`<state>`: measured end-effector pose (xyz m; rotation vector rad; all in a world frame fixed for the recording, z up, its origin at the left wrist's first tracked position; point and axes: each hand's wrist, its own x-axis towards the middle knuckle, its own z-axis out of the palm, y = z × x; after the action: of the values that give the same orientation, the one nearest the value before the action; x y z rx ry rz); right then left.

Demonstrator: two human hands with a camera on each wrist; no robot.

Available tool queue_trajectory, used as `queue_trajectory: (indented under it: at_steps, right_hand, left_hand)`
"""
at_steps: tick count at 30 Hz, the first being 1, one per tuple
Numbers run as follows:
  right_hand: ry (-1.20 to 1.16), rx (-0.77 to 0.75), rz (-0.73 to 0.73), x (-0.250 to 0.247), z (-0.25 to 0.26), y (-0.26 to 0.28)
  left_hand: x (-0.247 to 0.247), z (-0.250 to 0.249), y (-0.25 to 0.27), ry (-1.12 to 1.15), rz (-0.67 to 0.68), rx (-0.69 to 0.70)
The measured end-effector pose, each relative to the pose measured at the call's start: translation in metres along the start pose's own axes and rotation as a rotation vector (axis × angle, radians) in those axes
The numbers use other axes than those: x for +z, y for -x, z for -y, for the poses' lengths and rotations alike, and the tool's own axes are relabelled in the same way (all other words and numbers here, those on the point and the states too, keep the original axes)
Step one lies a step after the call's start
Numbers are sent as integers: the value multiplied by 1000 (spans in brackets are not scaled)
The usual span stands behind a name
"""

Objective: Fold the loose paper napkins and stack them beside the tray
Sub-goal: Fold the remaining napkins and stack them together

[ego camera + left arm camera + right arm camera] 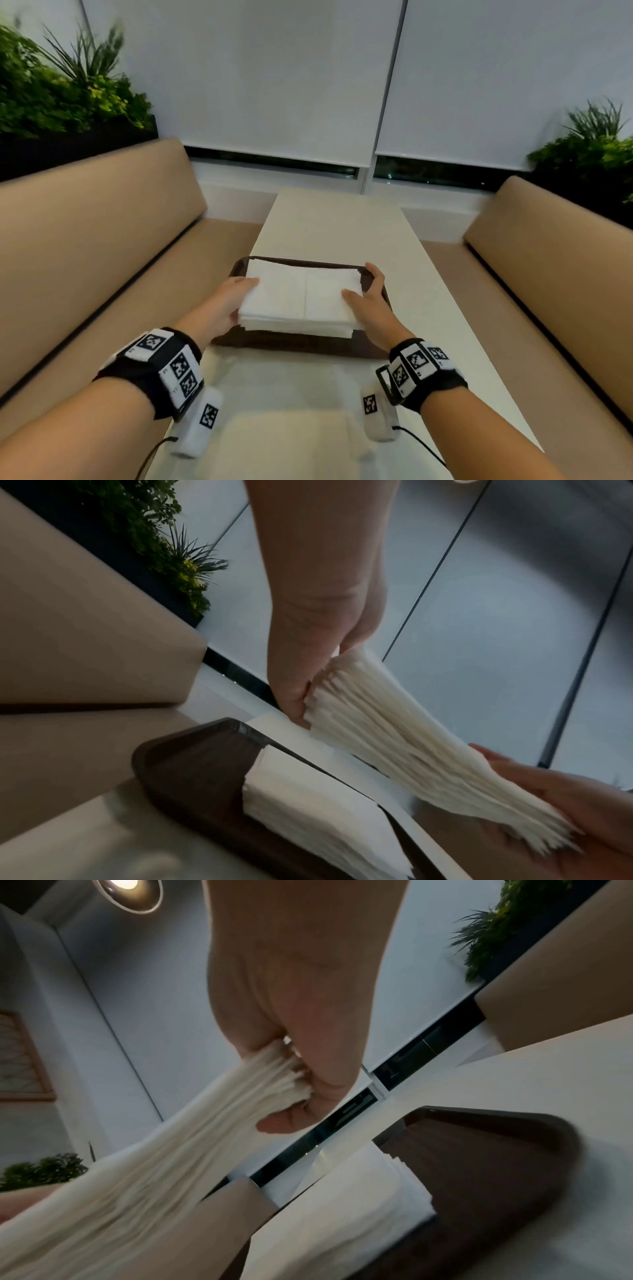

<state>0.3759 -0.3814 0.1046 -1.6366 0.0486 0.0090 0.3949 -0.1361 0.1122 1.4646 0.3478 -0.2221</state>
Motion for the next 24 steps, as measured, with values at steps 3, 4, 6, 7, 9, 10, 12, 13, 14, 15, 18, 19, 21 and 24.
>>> queue_trajectory:
  at_steps: [3,4,6,7,9,10,12,13,14,15,18,19,21,24]
  right_hand:
    - [41,25,-6,9,-4,-44]
    - [60,33,-14,11,-8,-55]
    - [120,60,-52,12,-19,-71]
    - [160,80,-66,13,-25,-78]
    - [234,122,-70,15,-40,-88]
    - [282,143,-68,15,-48,-93]
    - [413,209,-60,16,-57,-100]
    - [478,246,-57,17,-60,-102]
    - [535,276,-56,18,-65,-106]
    - [598,306,-55,19,-67,-108]
    - [791,384,-107,23,-71,-111]
    - [799,411,-113,24,-70,-112]
    - [755,455,-97,27,-72,-118]
    - [663,499,-90,30,-70,-127]
  left_hand:
    - [6,-8,-39,-13,37,-24]
    - [8,-8,-48,-29,35,-34]
    - [13,-3,-66,-67,30,-49]
    - [14,1,-75,-89,31,-49]
    - [15,11,-91,-158,12,-47]
    - [17,15,-98,-201,8,-51]
    - [21,20,-108,-275,-5,-50]
    - [23,24,-113,-335,-25,-53]
    - [25,25,-111,-427,-51,-60]
    - [24,30,-115,-524,-88,-72]
    - [21,40,-129,-566,-62,-162]
    - [20,44,-135,-517,-54,-181]
    - [20,48,-140,-409,-49,-195]
    - [25,43,-132,-306,-21,-202]
